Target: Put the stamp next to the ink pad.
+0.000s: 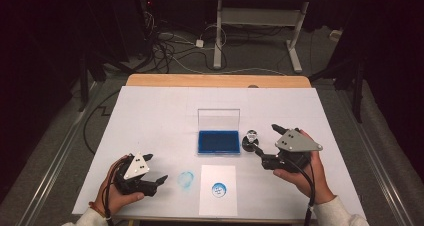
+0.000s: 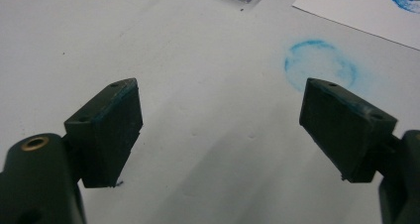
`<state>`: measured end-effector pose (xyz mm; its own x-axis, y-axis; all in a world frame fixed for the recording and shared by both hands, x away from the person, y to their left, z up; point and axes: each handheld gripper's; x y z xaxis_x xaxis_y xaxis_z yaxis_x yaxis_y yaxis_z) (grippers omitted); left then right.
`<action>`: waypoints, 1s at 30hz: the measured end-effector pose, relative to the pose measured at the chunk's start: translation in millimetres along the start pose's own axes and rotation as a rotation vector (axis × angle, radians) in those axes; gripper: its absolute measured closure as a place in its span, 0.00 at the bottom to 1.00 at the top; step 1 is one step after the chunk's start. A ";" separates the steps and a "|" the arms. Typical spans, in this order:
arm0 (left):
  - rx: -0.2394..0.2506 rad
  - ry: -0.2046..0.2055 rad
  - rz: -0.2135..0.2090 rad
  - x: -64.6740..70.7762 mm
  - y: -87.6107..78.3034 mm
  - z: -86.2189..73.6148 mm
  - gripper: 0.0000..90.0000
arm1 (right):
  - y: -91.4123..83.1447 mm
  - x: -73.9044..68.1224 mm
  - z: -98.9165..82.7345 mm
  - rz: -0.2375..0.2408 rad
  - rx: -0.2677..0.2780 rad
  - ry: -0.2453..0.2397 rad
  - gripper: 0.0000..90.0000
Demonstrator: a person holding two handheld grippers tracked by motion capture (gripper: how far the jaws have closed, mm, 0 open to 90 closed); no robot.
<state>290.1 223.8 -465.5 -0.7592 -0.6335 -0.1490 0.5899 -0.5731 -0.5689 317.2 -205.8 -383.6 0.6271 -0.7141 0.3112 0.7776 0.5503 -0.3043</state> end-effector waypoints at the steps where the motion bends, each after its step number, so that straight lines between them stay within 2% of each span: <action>1: 0.000 0.000 -0.001 0.0 0.1 0.0 0.18 | -1.5 0.1 -0.6 -0.001 0.000 -0.004 0.22; 3: -0.001 0.001 0.004 0.2 0.0 0.2 0.18 | -4.7 -0.2 -1.9 0.008 0.010 -0.004 0.22; 7: 0.002 -0.003 0.006 -0.4 -0.4 0.2 0.18 | -10.9 -0.9 -4.8 -0.006 -0.001 -0.036 0.22; 10: -0.002 0.000 0.003 0.0 0.3 0.0 0.18 | -16.2 -0.1 -8.1 0.000 0.005 -0.032 0.22; 17: -0.005 -0.004 0.000 0.0 0.8 -0.1 0.18 | -26.2 0.3 -18.8 0.003 0.015 -0.063 0.22; 22: -0.012 -0.001 0.000 0.8 1.9 -0.4 0.18 | -31.9 1.1 -28.8 -0.018 0.019 -0.079 0.22; 30: -0.018 0.010 0.002 2.4 3.0 0.0 0.18 | -42.4 4.5 -48.1 -0.031 0.034 -0.043 0.22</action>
<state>290.0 220.5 -467.5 -0.7611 -0.6291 -0.1583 0.5862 -0.5625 -0.5830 284.8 -253.1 -412.6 0.6033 -0.7121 0.3591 0.7975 0.5430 -0.2631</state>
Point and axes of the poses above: each handheld gripper's, and its own axes: y roughly forward along the jaws, z roughly out of its top, x roughly to its right, and after that the axes turned 7 degrees about x, right-handed
